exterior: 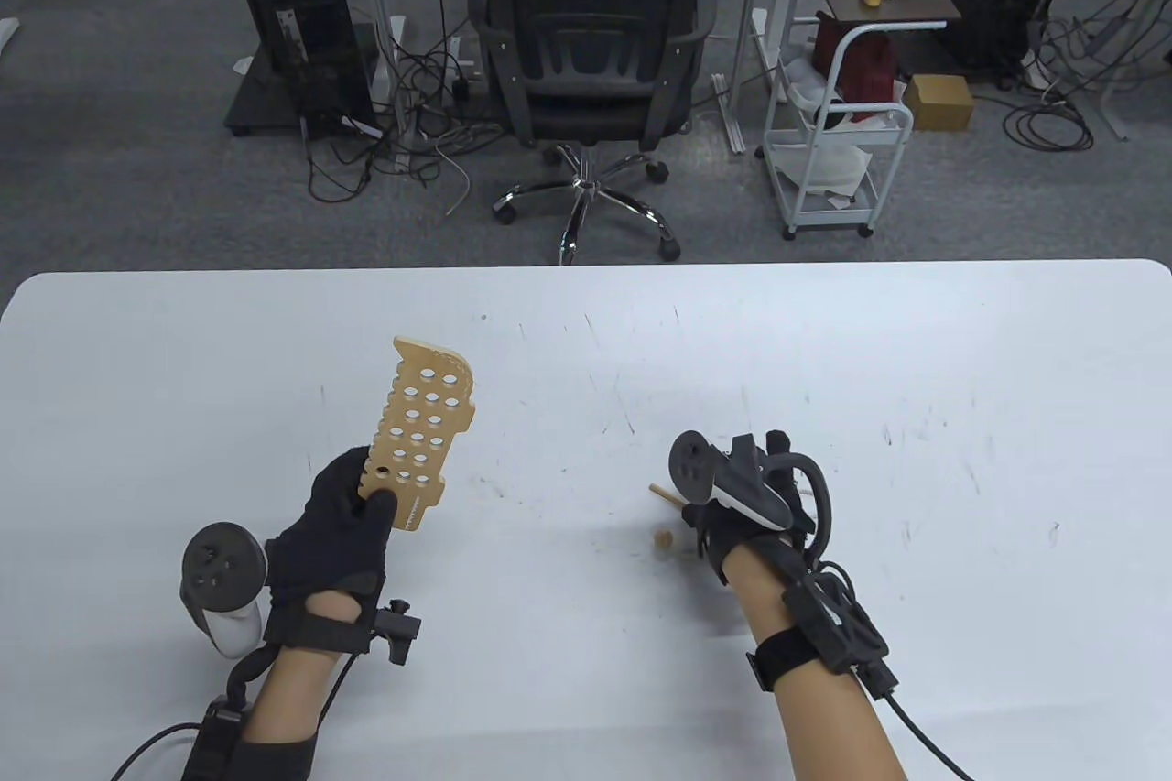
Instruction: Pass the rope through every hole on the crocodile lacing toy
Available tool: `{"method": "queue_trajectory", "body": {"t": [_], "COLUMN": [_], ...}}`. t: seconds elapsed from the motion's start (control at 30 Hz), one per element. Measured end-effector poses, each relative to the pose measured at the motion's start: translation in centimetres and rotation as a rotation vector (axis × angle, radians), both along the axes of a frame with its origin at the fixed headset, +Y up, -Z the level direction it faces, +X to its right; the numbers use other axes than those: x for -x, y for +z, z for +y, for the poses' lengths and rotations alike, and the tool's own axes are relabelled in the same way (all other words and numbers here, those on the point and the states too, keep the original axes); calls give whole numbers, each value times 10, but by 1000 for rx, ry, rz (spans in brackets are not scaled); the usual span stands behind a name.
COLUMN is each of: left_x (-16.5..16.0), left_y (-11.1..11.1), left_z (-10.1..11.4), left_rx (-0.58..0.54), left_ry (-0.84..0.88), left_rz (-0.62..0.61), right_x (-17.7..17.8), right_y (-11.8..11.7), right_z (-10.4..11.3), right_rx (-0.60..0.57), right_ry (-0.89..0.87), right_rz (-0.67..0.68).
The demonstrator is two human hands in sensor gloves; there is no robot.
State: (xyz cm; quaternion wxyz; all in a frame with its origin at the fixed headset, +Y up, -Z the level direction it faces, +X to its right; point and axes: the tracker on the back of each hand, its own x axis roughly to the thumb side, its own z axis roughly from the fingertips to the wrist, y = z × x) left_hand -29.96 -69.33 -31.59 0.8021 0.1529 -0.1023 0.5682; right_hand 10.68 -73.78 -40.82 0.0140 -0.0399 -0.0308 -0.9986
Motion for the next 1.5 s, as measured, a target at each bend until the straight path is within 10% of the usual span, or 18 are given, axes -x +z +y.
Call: {"method": "queue_trajectory", "body": {"t": [0.57,1.2,1.5], "left_x": [3,3,5], "left_y": [3,1,-1], "left_z": [1,1,0], "left_rx": [-11,11,24], "left_ry": [19,20,18], "left_rz": [18,33,41], "right_x": [42,32,23], "right_y": [-5,-29,-21], "right_z": [-18,-39,-16], "right_rx": [-1,165,31], "right_ry": [358,323,163], "right_rz": [143,43,65]}}
